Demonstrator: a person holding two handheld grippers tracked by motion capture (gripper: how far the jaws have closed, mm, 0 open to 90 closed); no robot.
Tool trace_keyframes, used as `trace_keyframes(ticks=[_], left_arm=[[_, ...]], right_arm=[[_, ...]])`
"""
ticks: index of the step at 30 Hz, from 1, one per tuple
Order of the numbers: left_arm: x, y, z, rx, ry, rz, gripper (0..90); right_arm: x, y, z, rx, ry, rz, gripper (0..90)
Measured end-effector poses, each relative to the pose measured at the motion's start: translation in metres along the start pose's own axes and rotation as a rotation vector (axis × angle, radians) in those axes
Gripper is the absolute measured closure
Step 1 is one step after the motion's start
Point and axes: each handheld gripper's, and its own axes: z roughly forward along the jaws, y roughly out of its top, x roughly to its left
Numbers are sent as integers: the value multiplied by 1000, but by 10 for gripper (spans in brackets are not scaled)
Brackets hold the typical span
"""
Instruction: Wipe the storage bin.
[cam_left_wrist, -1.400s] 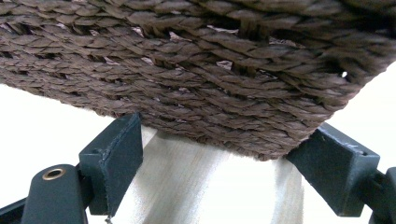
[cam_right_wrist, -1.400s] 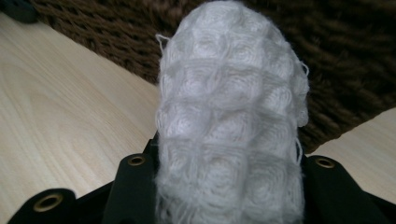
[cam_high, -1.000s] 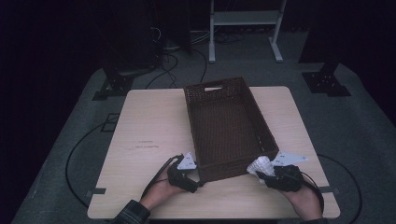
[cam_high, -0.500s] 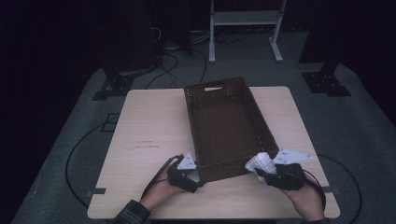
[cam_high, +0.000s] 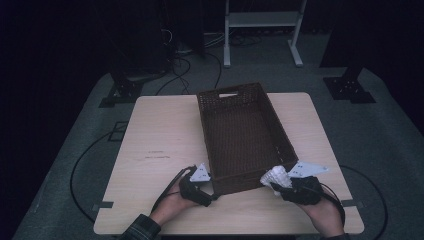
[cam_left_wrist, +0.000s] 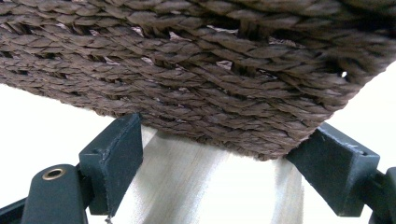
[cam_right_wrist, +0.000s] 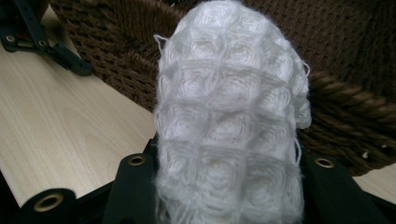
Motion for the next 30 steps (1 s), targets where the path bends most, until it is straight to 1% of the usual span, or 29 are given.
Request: trace_keyframes(ticks=[3,8,11,12,13,15,20,21,22,23,30], left_arm=[[0,0,0,-1,0,-1,174],[0,0,0,-1,0,-1,174],[0,0,0,-1,0,-1,174],[0,0,0,-1,0,-1,175],[0,0,0,-1,0,-1,174],[0,0,0,-1,1,-1,174],[0,0,0,-1,1,-1,174],[0,0,0,-1,1,-1,174],[0,0,0,-1,1,-2,174],[0,0,0,-1,1,-1,174],[0,0,0,-1,0,-1,174]], right_arm=[[1,-2,5,12,-3,-7,548],[1,-4,7,16,3,1,549],[1,-8,12,39,8,1,549],[1,-8,12,39,8,1,549],[1,-10,16,48,11,4,549],[0,-12,19,56,17,13,549],[1,-15,24,68,24,15,549],[2,-17,28,89,24,11,549],[2,-17,28,89,24,11,549],[3,-20,34,109,32,2,549],[5,-24,45,138,47,1,548]])
